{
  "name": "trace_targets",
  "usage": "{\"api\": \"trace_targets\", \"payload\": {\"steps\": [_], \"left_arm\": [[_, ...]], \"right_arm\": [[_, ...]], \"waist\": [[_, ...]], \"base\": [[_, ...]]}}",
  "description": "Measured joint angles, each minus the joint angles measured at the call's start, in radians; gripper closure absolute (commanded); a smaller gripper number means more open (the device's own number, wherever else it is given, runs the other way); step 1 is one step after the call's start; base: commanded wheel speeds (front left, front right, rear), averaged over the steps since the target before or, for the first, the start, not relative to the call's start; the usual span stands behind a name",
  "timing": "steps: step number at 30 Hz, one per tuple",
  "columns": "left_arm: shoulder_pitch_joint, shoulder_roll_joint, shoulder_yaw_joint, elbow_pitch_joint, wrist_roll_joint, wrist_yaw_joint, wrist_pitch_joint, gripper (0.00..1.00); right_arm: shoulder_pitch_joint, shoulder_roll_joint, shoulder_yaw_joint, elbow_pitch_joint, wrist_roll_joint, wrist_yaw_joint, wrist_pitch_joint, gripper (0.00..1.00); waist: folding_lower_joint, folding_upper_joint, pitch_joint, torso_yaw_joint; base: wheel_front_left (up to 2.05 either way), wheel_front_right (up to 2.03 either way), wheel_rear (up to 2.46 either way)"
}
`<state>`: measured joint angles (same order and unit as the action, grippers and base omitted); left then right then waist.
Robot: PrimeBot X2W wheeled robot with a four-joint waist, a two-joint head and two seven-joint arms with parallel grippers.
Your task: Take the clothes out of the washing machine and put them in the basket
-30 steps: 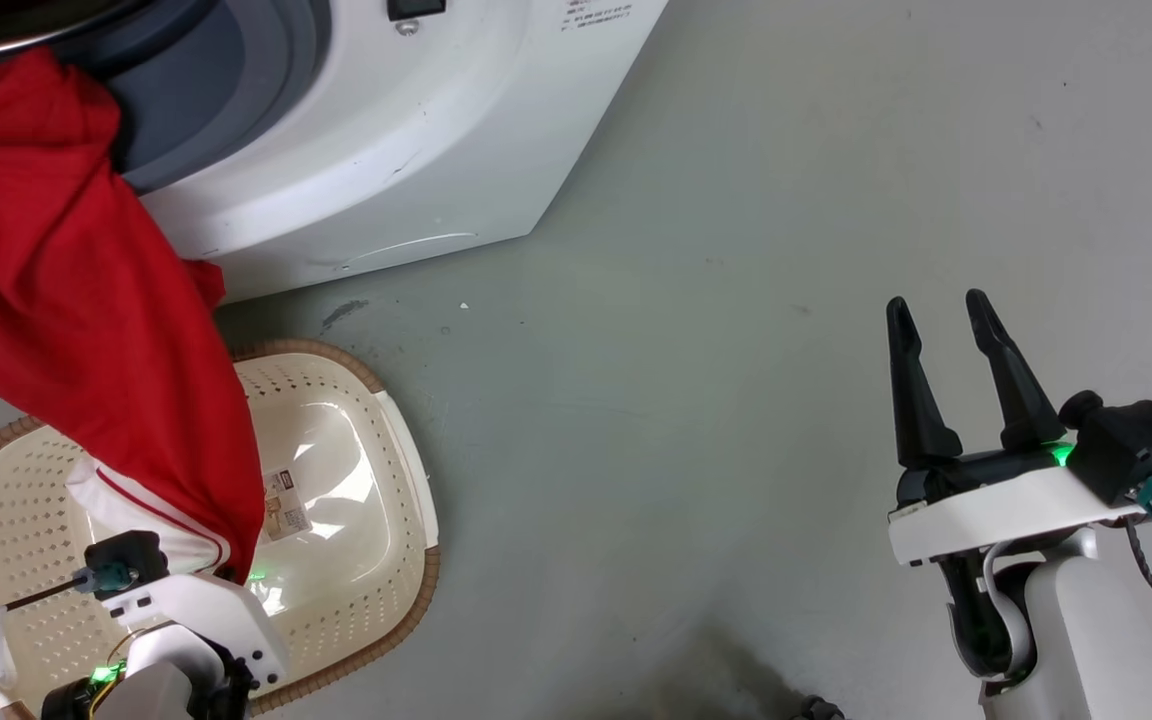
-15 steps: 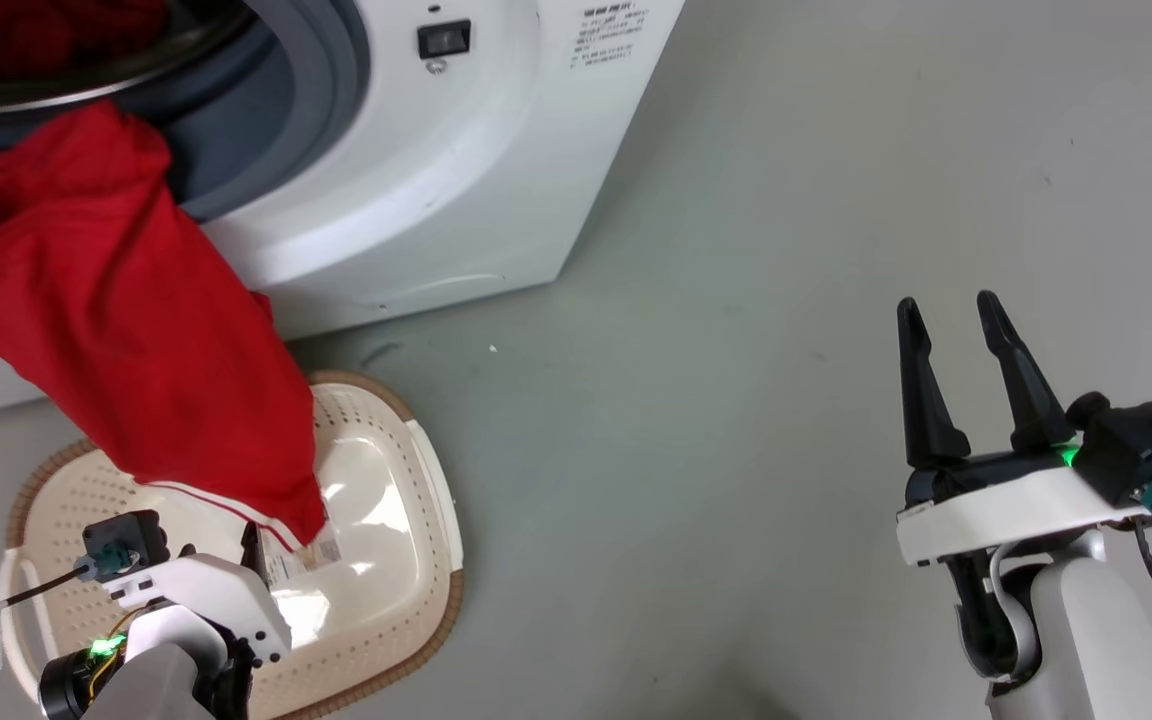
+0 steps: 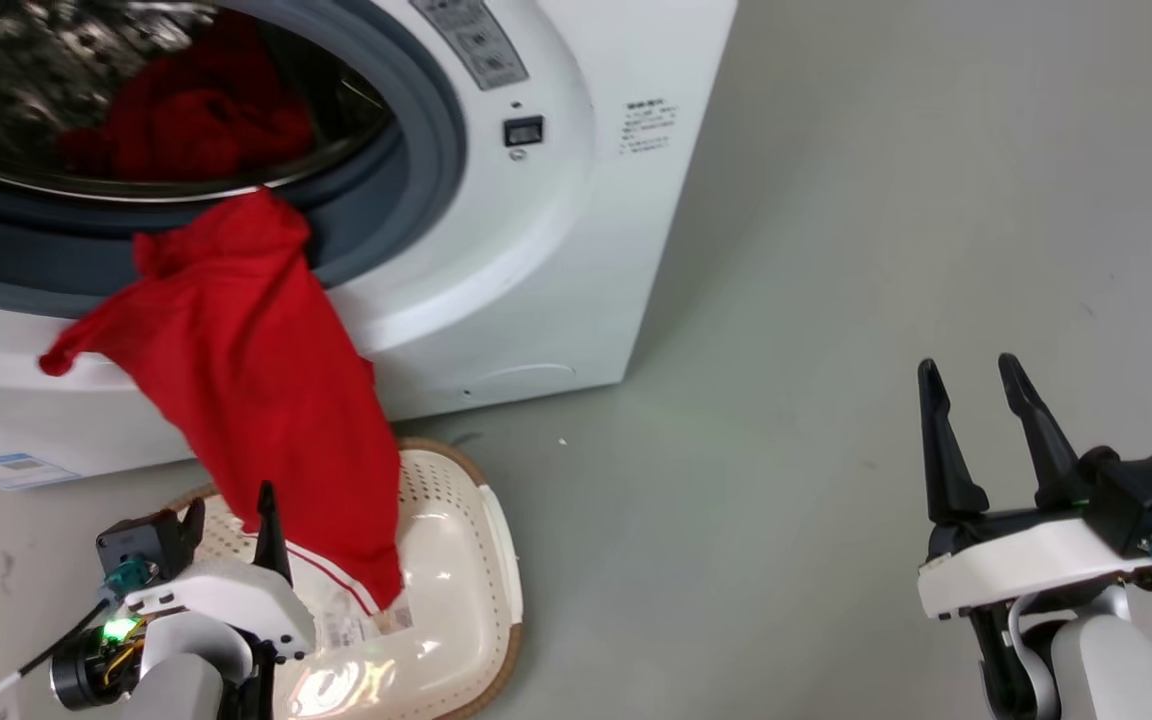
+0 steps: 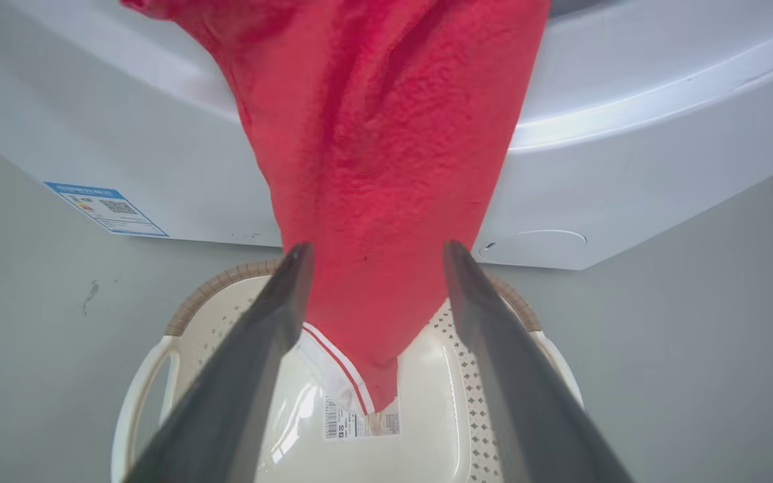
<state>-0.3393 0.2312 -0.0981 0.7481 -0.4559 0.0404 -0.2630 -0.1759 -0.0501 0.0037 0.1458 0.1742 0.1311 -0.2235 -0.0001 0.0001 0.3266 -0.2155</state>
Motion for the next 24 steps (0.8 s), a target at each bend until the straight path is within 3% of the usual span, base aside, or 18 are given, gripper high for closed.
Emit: {"api": "trace_targets", "payload": {"steps": [7,14,18,24], "left_arm": [[0.076,-0.048,0.092,-0.178,0.111,0.002,0.0,0.0],[0.081,-0.069,0.133,-0.26,0.201,-0.019,0.0,0.0],[0.025,-0.059,0.129,-0.225,0.226,-0.05,0.0,0.0],[-0.118,-0.003,0.098,-0.066,0.236,-0.099,0.044,0.0]], "right_arm": [[0.038,0.0,-0.01,-0.04,-0.007,0.0,0.031,0.0],[0.058,0.0,-0.015,-0.066,-0.007,0.0,0.045,0.0],[0.06,0.0,-0.016,-0.077,-0.001,0.0,0.049,0.0],[0.06,0.0,-0.003,-0.081,0.012,0.0,0.053,0.0]], "waist": [[0.0,0.0,-0.051,0.039],[0.0,0.0,-0.07,0.048],[0.0,0.0,-0.07,0.046],[0.0,0.0,-0.047,0.03]], "base": [[0.0,0.0,0.0],[0.0,0.0,0.0],[0.0,0.0,0.0],[0.0,0.0,0.0]]}}
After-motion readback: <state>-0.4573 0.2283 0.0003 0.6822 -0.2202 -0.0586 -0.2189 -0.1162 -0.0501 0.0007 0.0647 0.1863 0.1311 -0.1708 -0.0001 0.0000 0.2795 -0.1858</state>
